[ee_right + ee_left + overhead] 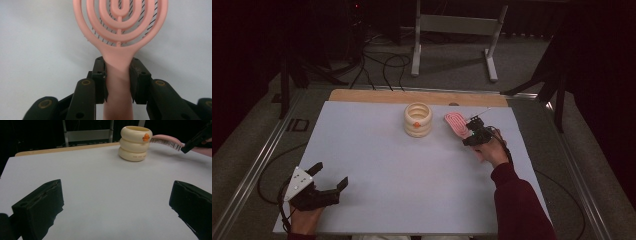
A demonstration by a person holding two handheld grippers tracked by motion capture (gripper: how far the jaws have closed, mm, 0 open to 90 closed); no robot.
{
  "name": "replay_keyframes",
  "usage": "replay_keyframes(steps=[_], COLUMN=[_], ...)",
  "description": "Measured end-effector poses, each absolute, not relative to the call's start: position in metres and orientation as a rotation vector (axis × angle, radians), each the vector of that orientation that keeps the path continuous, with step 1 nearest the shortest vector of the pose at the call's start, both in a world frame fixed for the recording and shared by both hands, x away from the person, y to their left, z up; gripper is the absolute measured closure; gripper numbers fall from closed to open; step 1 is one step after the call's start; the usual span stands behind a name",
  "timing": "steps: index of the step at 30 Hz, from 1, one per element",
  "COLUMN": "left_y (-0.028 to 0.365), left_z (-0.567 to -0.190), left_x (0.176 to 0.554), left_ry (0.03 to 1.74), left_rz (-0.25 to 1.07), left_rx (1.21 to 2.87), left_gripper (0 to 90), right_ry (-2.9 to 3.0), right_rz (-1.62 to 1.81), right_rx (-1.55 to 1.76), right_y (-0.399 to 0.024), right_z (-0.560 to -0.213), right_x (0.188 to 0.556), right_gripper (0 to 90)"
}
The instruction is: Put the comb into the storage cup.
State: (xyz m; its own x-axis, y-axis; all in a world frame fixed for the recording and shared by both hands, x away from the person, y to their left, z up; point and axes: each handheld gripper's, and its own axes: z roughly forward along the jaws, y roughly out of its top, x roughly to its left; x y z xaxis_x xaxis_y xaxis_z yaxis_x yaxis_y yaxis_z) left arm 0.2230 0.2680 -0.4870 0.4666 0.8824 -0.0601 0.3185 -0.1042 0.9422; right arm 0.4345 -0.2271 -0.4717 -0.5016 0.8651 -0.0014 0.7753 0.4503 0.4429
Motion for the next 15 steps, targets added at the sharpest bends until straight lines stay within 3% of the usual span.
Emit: replay_keyframes(steps=[15], left_y=[0.268], left_z=[-0.488], left_x=[0.224], left_ry=[1.056], left_rz=[0.661], left_rx=[1.664], left_gripper=[0.0], right_ry=[2.449], right_rz=[0.675], right_rx=[1.332], right_y=[-0.222], right_z=[-0.451], right_x=[0.418], right_gripper=[69.8])
